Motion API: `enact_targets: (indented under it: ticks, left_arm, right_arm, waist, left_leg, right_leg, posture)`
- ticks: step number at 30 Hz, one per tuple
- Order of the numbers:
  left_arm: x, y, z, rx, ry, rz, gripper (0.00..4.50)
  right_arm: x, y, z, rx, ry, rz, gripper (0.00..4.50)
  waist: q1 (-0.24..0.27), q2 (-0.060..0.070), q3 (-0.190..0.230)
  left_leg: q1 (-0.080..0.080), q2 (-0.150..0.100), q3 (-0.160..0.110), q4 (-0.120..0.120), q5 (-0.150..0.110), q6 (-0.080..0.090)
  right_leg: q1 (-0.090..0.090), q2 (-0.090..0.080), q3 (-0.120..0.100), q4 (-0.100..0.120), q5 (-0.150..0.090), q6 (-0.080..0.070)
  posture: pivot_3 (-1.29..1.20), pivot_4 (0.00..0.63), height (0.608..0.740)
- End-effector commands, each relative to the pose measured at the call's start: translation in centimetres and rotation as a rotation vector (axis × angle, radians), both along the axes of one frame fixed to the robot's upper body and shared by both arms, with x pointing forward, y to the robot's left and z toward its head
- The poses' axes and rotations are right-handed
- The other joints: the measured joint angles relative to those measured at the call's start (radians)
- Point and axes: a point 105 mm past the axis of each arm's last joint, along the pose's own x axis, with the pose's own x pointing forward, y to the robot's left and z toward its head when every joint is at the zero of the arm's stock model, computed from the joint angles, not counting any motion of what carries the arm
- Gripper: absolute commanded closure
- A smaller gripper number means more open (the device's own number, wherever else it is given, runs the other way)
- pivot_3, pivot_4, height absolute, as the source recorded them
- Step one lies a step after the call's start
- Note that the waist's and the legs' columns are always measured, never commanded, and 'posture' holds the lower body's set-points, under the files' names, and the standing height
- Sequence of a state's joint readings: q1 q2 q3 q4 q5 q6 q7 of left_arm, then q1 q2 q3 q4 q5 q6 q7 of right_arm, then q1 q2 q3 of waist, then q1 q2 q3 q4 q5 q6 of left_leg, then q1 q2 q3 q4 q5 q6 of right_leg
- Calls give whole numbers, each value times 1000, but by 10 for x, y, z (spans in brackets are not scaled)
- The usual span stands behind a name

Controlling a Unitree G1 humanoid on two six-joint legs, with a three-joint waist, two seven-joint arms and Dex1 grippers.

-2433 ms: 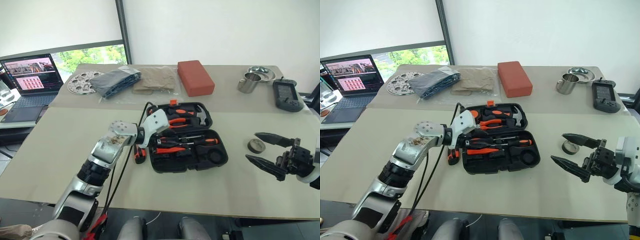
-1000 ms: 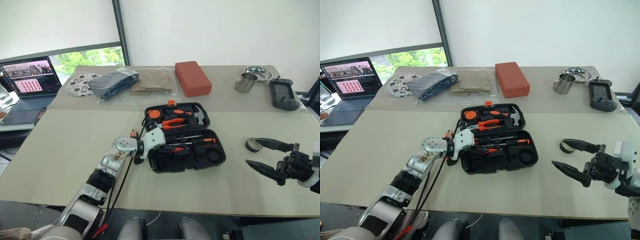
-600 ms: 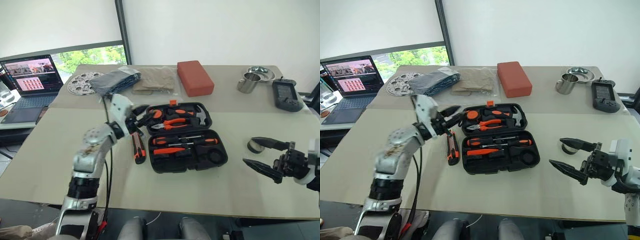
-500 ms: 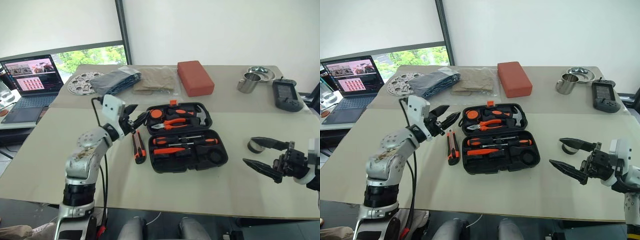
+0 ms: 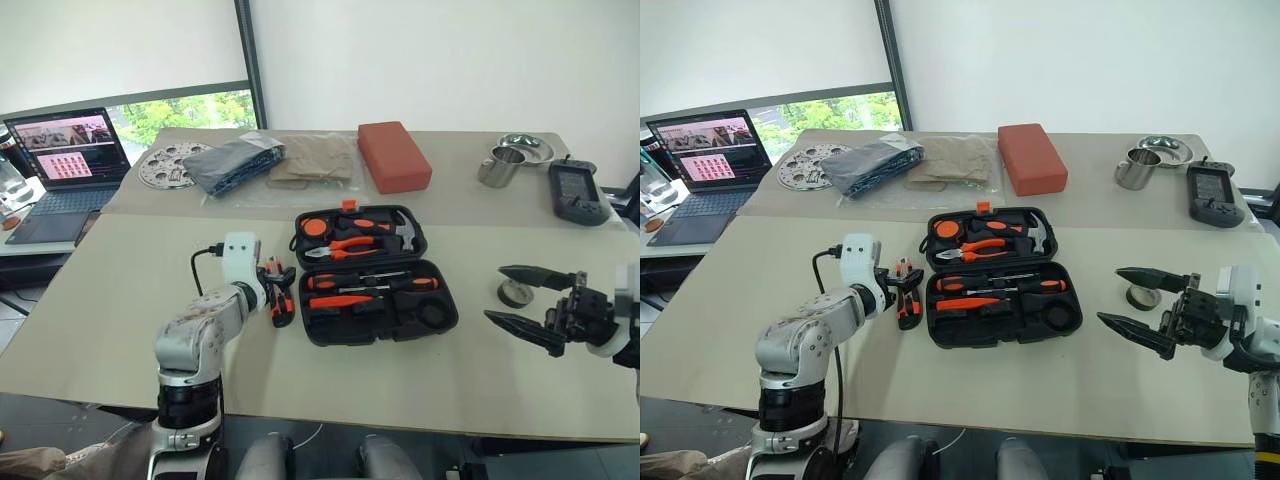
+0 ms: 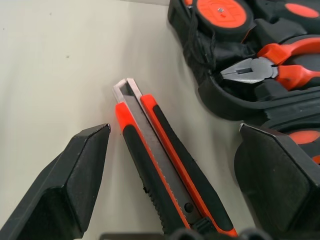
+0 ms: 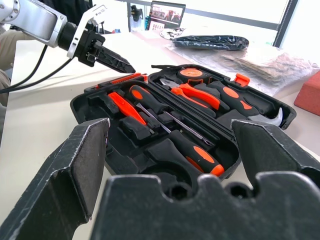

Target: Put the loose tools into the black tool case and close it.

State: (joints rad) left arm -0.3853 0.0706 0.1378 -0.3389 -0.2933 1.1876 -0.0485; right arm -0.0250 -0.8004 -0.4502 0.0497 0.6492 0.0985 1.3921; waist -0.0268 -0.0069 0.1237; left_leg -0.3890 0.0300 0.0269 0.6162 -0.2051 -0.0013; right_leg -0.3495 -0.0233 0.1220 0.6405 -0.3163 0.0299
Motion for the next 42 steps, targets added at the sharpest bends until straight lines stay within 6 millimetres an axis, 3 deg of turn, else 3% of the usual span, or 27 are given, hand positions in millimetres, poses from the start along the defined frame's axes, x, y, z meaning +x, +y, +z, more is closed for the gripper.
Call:
enact_targets:
  ticks: [1, 6, 18, 24, 32, 35, 38, 42]
  left_arm:
    - [3, 5, 4, 6, 7, 54, 48]
    - [7, 8, 2, 15, 43, 112, 48]
    - [22, -10, 6, 47, 76, 31, 48]
    - [17, -10, -6, 49, 136, 40, 48]
    - [7, -10, -18, -13, 253, 111, 48]
    - [4, -6, -22, -12, 279, 137, 730]
    - [3, -3, -25, -19, 308, 166, 1968]
    - [2, 2, -26, 16, 313, 187, 3120]
  right_arm:
    - [-2, -1, 14, -16, -42, 3, 0]
    - [-4, -3, 16, -22, -41, -3, 0]
    - [-4, -6, 20, -22, -55, -7, 0]
    - [-15, -1, 8, -44, -11, 56, 0]
    - [-13, 0, 7, -37, -17, 51, 0]
    - [-11, -2, 9, -38, -20, 49, 0]
    - [-10, -3, 11, -39, -24, 47, 0]
    - [-9, -5, 12, -41, -28, 40, 0]
  waist:
    - [1, 0, 0]
    - [6, 0, 0]
    - [11, 0, 0]
    - [12, 0, 0]
    - [10, -1, 0]
    - [9, -1, 0]
    - [9, -1, 0]
    - [11, -1, 0]
  left_leg:
    - [0, 0, 0, 0, 0, 0]
    - [0, 0, 0, 0, 0, 0]
    - [0, -1, 0, 0, 1, -1]
    - [-1, -1, 0, -1, 1, -2]
    - [0, -1, 0, -1, 1, -3]
    - [0, -1, 0, -1, 1, -3]
    - [1, -1, 0, -1, 1, -3]
    - [1, -1, 0, -1, 2, -3]
  right_leg:
    - [0, 0, 0, 0, 0, 0]
    - [0, 0, 0, 0, 0, 0]
    - [0, 0, 0, -1, 0, 0]
    - [0, 0, -1, -1, 0, 0]
    - [0, 0, 0, -1, 0, 0]
    - [0, 0, 0, -1, 0, 0]
    - [0, 0, 0, -1, 0, 0]
    - [1, 0, 0, -1, 0, 0]
  posture:
    - [0, 150, 727]
    - [0, 150, 727]
    - [0, 150, 727]
    - [0, 150, 727]
    - [0, 150, 727]
    - [0, 150, 727]
    - [0, 150, 727]
    - [0, 150, 727]
